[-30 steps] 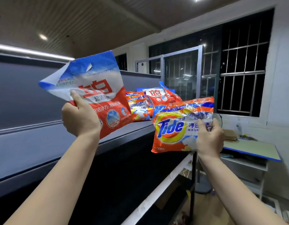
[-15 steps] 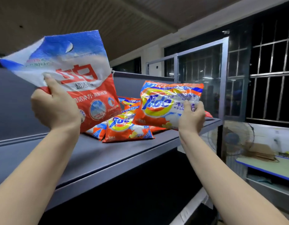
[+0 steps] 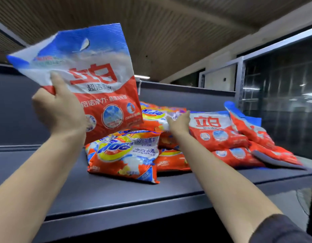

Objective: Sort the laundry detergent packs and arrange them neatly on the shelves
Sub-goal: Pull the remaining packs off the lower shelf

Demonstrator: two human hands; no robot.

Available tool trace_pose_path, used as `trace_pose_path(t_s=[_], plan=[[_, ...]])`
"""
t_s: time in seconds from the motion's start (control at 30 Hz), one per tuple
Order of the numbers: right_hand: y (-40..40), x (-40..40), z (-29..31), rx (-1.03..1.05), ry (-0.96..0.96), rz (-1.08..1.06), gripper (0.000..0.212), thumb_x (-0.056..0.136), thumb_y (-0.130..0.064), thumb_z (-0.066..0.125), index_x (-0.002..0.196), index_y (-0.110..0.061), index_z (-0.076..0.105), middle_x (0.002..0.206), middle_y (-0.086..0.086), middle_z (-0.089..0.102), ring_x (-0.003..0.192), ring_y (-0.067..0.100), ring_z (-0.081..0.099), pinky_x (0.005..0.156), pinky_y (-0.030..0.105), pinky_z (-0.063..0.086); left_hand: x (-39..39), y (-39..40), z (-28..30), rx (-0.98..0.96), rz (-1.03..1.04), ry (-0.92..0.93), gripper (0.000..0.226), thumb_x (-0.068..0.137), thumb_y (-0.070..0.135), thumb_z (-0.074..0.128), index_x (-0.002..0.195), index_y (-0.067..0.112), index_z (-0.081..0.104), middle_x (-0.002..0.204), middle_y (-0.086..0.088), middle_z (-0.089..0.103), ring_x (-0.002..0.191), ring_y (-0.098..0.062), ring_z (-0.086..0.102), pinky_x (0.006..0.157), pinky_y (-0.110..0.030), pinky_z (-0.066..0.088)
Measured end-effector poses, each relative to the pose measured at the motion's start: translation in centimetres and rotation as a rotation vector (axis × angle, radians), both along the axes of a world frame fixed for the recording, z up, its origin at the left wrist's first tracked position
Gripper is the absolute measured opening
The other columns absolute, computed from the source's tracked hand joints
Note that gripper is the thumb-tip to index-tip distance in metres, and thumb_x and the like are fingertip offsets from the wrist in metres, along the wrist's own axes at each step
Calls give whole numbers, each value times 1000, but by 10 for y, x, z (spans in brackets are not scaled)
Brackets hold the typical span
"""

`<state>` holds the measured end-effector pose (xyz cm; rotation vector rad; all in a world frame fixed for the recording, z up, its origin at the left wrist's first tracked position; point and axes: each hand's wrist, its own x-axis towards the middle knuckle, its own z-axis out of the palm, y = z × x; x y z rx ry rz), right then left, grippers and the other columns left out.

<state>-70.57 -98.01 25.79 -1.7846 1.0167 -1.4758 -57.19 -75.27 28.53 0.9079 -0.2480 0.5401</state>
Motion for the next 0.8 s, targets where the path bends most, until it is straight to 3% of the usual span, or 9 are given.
trace_pose_path(t_s=[0.03,0.1,0.17,0.23,0.37,0.53,0.63,0.73,0.8], plan=[[-13,0,-2,-35,165,-42,78,92,-33,60,147,-1,16,149,19,30,135,35,33,106,38,30,-8,-7,3,-1,-27,-36,55,74,70,37,76,19,58,64,7,54,77,-27,64,77,-44,54],[-25,-5,0,-183,479,-73,57,97,-40,46,139,-3,39,142,18,39,130,35,36,104,40,32,-22,-25,10,49,-35,-41,47,82,59,39,73,16,55,76,-1,61,84,-32,63,80,-43,50],[-30,-17,0,-279,615,55,46,100,-38,32,112,-4,61,124,22,50,118,31,46,95,37,35,-36,-49,20,-4,-79,-23,42,85,54,40,75,15,51,84,-2,63,87,-27,62,83,-41,50],[-33,-35,-3,-287,560,217,37,97,-30,32,79,-10,58,98,22,52,96,26,50,77,33,33,-51,-75,30,17,-88,15,38,88,50,41,88,15,55,99,-6,64,99,-27,63,87,-39,51],[-55,-89,-9,-226,213,166,31,91,-4,42,117,-1,59,122,16,62,115,28,55,93,30,39,-80,-140,44,44,-217,24,29,94,40,43,89,15,58,100,-6,64,104,-28,61,88,-34,50],[-86,-144,-22,-332,191,42,29,85,-3,47,110,-8,62,115,10,65,111,26,57,93,33,43,-114,-229,44,141,-331,19,44,98,36,42,119,0,58,123,-17,61,113,-31,56,93,-32,44],[-104,-162,-29,-387,299,45,32,86,-9,54,118,-8,61,120,11,63,115,25,55,97,33,41,-125,-276,29,453,-258,-131,53,98,38,44,137,3,41,135,-21,48,124,-35,46,99,-36,32],[-118,-168,-38,-397,451,30,41,88,-20,60,127,-9,56,128,13,58,122,27,50,104,37,34,-130,-308,4,1024,-5,-264,100,84,59,55,149,0,6,156,-19,11,143,-33,15,115,-49,9],[-125,-166,-42,-400,496,16,41,88,-23,59,127,-11,56,130,9,58,124,24,48,109,37,27,-130,-316,-8,1258,128,-399,104,80,69,51,150,3,11,158,-17,5,145,-34,3,115,-50,4]])
